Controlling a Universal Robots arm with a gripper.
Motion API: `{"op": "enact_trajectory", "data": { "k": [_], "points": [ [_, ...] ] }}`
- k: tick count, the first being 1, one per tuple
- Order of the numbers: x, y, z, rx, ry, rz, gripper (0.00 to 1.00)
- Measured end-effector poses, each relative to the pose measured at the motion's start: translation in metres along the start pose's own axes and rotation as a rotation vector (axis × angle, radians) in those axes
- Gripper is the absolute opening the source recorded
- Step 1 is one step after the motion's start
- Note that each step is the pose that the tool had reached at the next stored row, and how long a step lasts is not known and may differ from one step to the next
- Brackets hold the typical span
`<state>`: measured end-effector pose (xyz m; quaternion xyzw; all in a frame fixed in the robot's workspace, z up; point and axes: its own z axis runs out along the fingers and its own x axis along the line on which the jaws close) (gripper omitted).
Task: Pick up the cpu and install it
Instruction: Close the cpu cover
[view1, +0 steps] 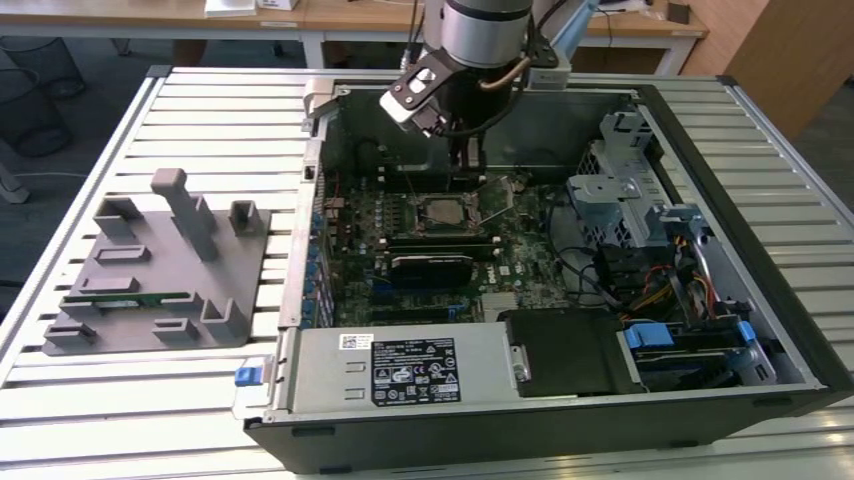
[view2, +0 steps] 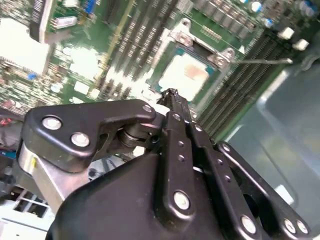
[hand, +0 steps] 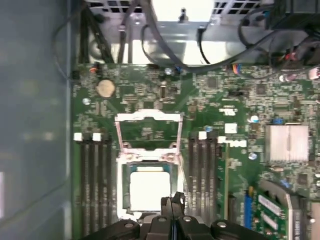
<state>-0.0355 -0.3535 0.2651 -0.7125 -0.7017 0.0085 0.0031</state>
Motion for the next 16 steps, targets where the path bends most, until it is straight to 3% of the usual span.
{"op": "enact_trajectory", "data": {
  "k": [3,12,16],
  "points": [
    [-0.0015,0.0015,0.0009,-0.0002,0.0001,-0.007,0.11],
    [-0.0011,0.0292,0.0018,0.0004,-0.0006,-0.028,0.11],
    [0.0015,0.0367,0.0024,0.0004,-0.0007,-0.032,0.11]
  ]
}}
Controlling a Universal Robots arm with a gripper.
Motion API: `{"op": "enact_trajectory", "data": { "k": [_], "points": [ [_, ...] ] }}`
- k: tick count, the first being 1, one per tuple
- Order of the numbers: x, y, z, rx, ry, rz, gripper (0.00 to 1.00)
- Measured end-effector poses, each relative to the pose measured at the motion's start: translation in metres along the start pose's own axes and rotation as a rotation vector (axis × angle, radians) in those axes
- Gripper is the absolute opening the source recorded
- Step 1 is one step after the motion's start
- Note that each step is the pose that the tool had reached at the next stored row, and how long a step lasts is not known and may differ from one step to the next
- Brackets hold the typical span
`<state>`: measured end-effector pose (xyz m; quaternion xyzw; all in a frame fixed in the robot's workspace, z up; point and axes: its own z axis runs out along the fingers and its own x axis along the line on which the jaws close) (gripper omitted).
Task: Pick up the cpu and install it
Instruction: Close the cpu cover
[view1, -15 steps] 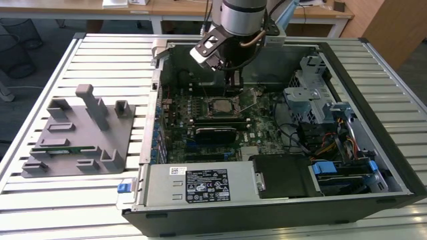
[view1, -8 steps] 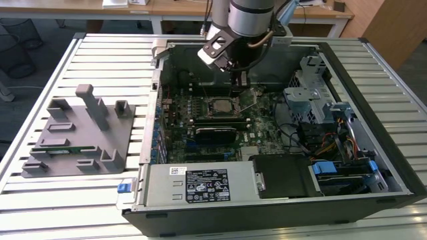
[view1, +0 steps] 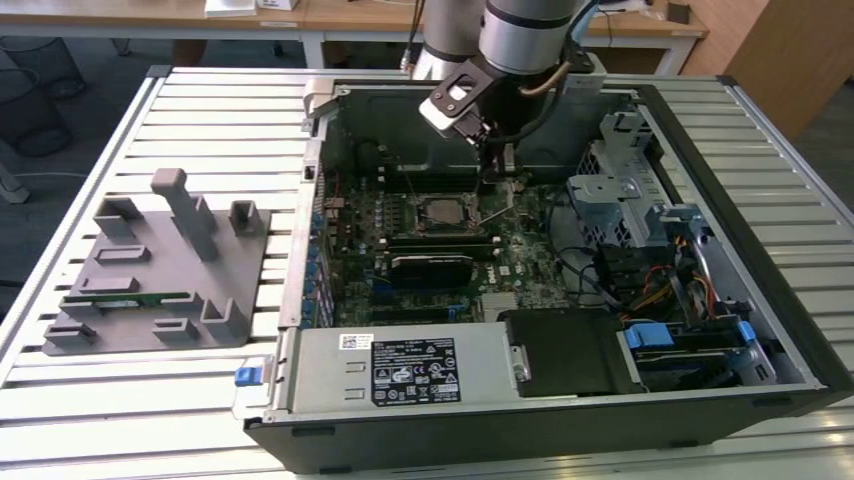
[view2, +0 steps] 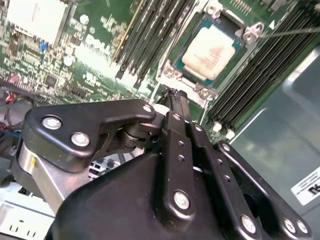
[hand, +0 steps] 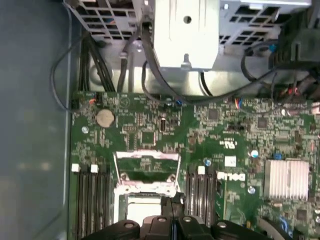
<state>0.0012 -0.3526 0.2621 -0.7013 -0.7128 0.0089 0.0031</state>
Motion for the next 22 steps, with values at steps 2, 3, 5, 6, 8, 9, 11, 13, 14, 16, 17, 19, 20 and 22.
{"op": "enact_trajectory", "data": {
  "k": [2,3,5,6,8,9,11,13,14,16,17,19,20,22],
  "points": [
    [0.0043,0.0011,0.0003,0.0000,0.0000,0.000,0.11],
    [0.0058,0.0017,0.0006,0.0000,0.0001,-0.002,0.11],
    [0.0067,0.0029,0.0017,-0.0004,0.0003,-0.007,0.11],
    [0.0067,0.0032,0.0024,-0.0011,0.0000,-0.011,0.11],
    [0.0067,0.0038,0.0038,-0.0070,-0.0003,-0.015,0.11],
    [0.0067,0.0051,0.0043,-0.0094,-0.0003,-0.017,0.11],
    [0.0074,0.0141,0.0059,-0.0120,-0.0006,-0.020,0.11],
    [0.0079,0.0177,0.0061,-0.0120,-0.0005,-0.020,0.11],
    [0.0084,0.0192,0.0062,-0.0120,-0.0007,-0.020,0.11],
    [0.0103,0.0238,0.0067,-0.0120,-0.0006,-0.020,0.11],
    [0.0115,0.0263,0.0069,-0.0120,-0.0008,-0.020,0.11],
    [0.0140,0.0316,0.0077,-0.0120,-0.0008,-0.020,0.11],
    [0.0151,0.0340,0.0081,-0.0120,-0.0007,-0.020,0.11],
    [0.0170,0.0387,0.0088,-0.0120,-0.0007,-0.020,0.11]
  ]
}}
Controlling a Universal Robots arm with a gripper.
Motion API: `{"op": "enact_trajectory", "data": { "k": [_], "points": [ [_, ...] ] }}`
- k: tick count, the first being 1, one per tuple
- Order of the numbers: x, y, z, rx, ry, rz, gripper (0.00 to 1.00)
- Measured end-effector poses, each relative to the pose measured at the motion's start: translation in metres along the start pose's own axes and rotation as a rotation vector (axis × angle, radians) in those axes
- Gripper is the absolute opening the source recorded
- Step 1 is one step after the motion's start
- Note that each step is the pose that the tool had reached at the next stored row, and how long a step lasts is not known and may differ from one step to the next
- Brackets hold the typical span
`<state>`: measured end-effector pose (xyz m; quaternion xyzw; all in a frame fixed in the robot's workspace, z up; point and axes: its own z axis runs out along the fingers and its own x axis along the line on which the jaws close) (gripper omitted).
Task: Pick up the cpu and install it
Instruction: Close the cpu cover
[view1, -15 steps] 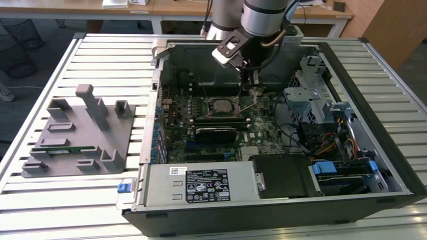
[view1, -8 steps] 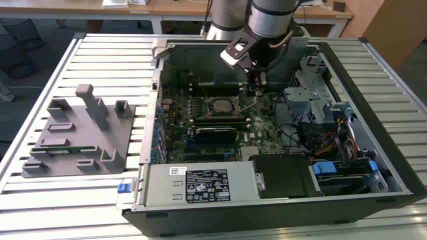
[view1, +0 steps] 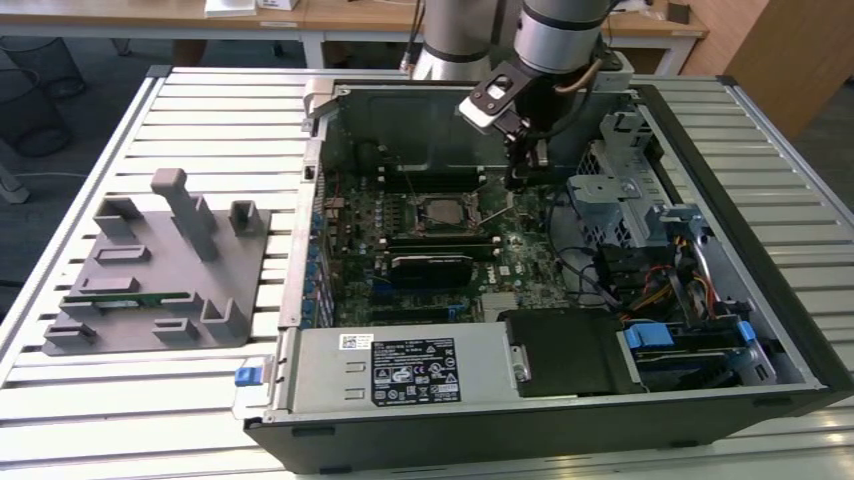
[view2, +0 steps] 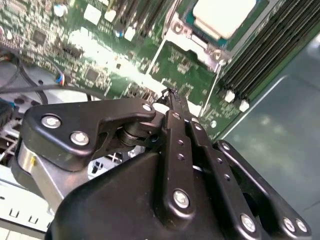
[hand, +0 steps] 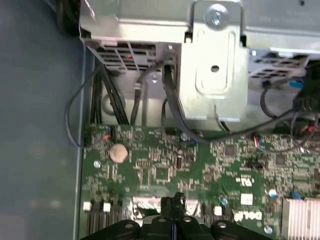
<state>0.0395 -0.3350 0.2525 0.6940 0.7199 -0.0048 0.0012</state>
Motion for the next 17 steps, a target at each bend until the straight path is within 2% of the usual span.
{"op": "enact_trajectory", "data": {
  "k": [6,11,17],
  "points": [
    [0.0034,0.0126,0.0024,0.0000,0.0000,0.000,0.11],
    [0.0045,0.0191,0.0055,0.0000,-0.0001,0.000,0.11],
    [0.0047,0.0197,0.0118,0.0000,0.0001,0.000,0.11]
  ]
}}
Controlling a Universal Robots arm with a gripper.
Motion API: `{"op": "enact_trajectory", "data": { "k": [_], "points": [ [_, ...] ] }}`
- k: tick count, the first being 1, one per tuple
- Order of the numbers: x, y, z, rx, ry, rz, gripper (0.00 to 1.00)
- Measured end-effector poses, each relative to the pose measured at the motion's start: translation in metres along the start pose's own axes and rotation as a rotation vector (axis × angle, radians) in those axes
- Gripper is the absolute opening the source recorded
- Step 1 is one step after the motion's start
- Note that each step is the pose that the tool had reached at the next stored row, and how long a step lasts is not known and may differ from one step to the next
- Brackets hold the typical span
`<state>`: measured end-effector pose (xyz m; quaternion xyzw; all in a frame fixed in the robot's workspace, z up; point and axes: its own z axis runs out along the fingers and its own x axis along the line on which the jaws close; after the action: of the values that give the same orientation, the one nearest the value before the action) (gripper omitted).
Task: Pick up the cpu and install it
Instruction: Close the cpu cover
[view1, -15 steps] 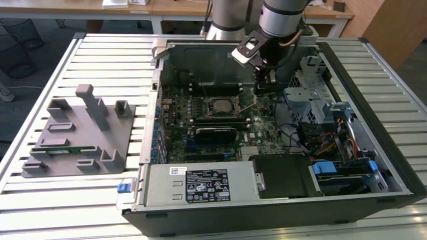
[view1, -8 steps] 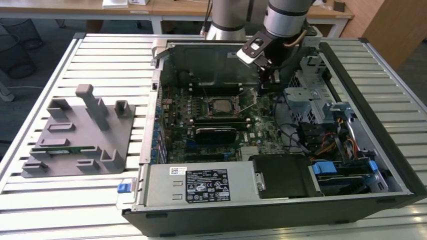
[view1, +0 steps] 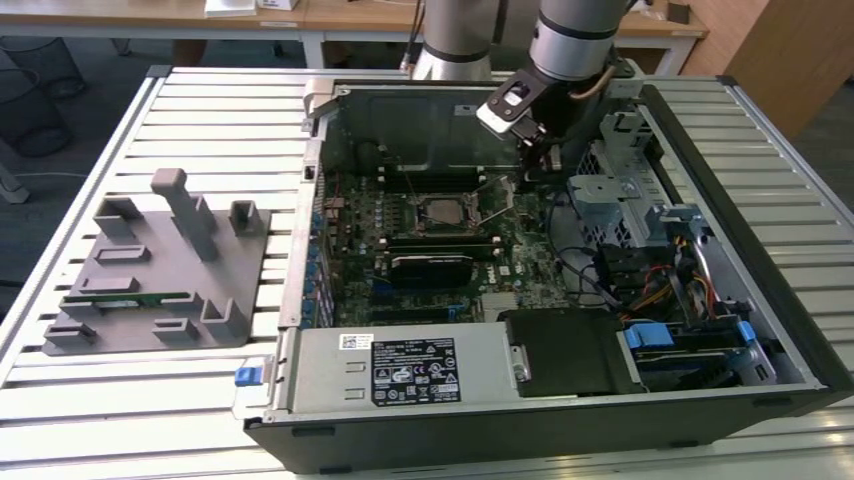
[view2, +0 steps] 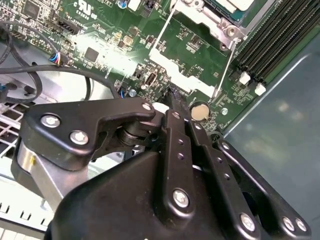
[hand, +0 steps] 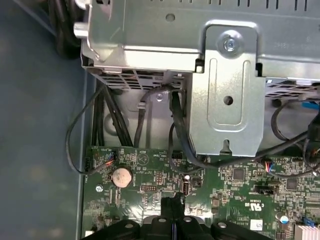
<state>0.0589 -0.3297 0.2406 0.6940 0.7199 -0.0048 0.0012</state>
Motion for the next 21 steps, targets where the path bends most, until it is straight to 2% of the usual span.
{"op": "enact_trajectory", "data": {
  "k": [4,13,21],
  "points": [
    [0.0003,-0.0087,0.0013,-0.0003,0.0002,0.000,0.11],
    [0.0014,-0.0381,0.0024,-0.0005,0.0002,0.000,0.11],
    [0.0020,-0.0543,0.0036,-0.0004,0.0002,0.000,0.11]
  ]
}}
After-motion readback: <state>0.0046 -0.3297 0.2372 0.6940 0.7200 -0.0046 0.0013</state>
